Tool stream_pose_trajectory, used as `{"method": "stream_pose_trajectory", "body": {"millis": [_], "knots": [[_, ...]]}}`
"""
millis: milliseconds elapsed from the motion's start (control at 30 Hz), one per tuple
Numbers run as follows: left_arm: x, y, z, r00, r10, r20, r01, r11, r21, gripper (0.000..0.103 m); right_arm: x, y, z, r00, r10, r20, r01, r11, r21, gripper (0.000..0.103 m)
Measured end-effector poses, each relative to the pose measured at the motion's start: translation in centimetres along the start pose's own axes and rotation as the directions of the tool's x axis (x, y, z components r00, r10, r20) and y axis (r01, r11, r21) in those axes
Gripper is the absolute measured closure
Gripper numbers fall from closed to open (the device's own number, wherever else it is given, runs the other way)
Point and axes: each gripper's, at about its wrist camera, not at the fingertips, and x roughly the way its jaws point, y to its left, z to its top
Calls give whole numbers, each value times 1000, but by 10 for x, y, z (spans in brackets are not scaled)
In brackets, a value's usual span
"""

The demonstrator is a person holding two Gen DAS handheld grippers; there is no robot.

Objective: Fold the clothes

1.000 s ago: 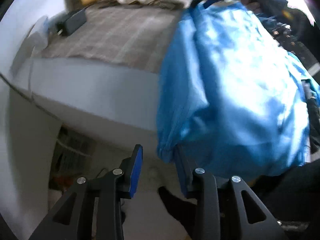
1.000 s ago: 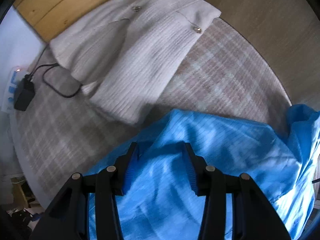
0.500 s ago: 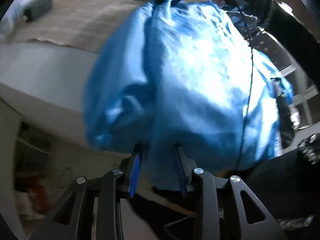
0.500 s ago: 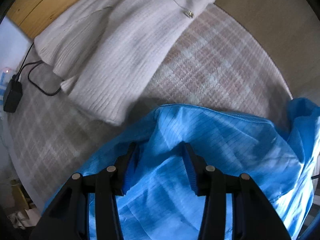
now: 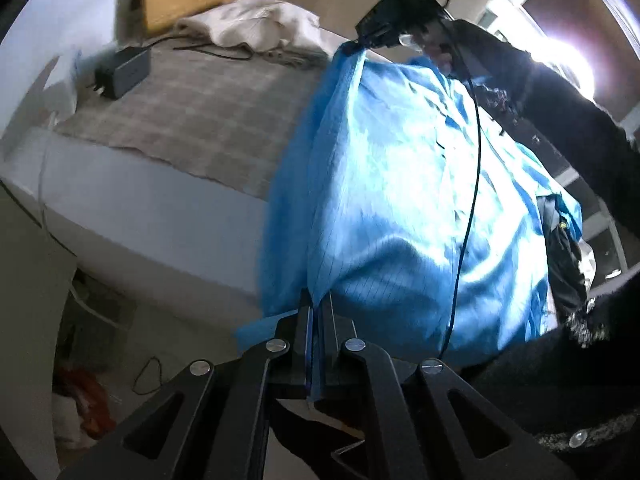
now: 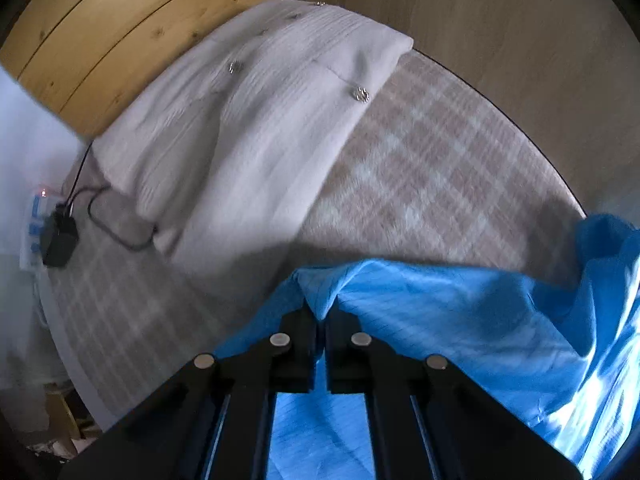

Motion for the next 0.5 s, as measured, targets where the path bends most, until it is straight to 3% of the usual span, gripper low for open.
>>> {"method": "stream_pose_trajectory", "body": {"millis": [133,167,200,300,333,400,467,500], "knots": [[22,10,-3,988,99,-121,-99,995,10,97,25,9,12,994,12,-112,-15,999,-29,92],[16,9,-4,987,105,-118,-104,994,19,97,7,4,9,995,71,-71,-73,997,-28,92],[8,8,-2,987,120,-111,-118,993,29,97,-12,-1,6,991,133,-25,-134,991,-31,84],[-14,-8,19,986,154,-70,-149,986,74,99,-86,-44,-18,958,250,142,-249,968,-20,65],[-20,-15,29,986,160,-53,-155,984,92,99,-108,-67,-28,952,223,208,-229,973,3,62],[-26,-30,60,990,142,-28,-135,976,173,99,-136,-125,-39,950,78,301,-112,989,96,62],[-12,-56,99,994,111,-1,-107,963,248,92,-151,-159,-53,950,-40,309,-25,978,206,61],[-5,-65,123,996,90,14,-91,956,279,93,-149,-182,-58,952,-56,300,-23,967,253,61]]}}
